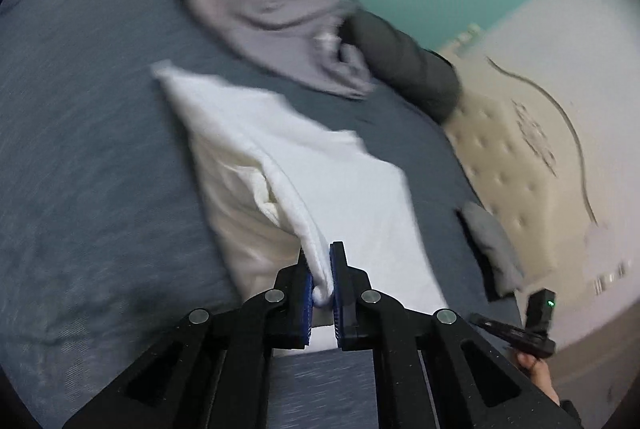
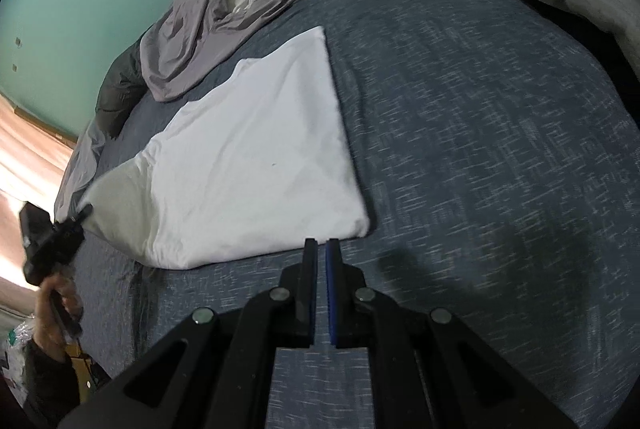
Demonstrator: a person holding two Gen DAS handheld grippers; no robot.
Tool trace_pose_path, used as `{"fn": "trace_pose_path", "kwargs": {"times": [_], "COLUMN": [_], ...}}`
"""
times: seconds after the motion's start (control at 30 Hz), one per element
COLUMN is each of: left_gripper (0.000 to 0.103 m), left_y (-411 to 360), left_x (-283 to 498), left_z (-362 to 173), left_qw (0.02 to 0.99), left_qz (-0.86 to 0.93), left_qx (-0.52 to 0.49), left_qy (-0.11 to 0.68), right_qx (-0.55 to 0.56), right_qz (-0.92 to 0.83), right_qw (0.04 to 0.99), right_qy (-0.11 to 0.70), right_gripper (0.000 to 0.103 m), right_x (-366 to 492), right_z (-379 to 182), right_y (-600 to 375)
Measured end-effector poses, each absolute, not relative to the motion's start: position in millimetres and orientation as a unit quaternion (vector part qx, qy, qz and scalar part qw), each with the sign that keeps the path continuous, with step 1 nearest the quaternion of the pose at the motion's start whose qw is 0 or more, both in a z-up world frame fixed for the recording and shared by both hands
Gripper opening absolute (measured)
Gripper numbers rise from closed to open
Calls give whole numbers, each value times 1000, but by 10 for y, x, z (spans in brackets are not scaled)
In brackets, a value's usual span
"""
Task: Fold clothes
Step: 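Lift and flip the folded shirt over with the left gripper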
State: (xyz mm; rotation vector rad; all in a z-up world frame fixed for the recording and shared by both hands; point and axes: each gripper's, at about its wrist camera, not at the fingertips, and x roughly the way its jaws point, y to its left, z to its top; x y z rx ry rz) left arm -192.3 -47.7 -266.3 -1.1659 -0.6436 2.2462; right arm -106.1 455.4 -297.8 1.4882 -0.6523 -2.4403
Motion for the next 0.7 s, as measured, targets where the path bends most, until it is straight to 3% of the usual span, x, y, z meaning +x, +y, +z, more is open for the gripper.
{"fn": "trace_pose_path", "kwargs": {"times": [0.27, 0.43, 0.53, 0.6, 0.7], "left_gripper": [8, 9, 10, 13, 37], "left_y": [1386, 2478, 2633, 2613, 2383], "left_x": [-2069, -2039, -2013, -2010, -1973], "left_z": [-2255, -2806, -3144, -3225, -3039], "left_qw": [374, 403, 390, 386, 385], "left_qz": [805, 759, 740, 736, 748], "left_qx": [-445, -506, -544, -551, -534], "left_qy": [-117, -69, -64, -74, -84], "right_qx": [496, 504, 508, 509, 507], "right_qz": [-830, -824, -816, -813, -808], "right_qw": [103, 108, 128, 141, 164], "right_qy": [-234, -235, -244, -245, -252], "right_gripper": [4, 4, 4, 4, 4], "right_x": [-983, -980, -1010, -1052, -1148], "right_z": [-2958, -3009, -3044, -3045, -3041], "right_y": [4873, 4953, 4931, 4874, 4773]}}
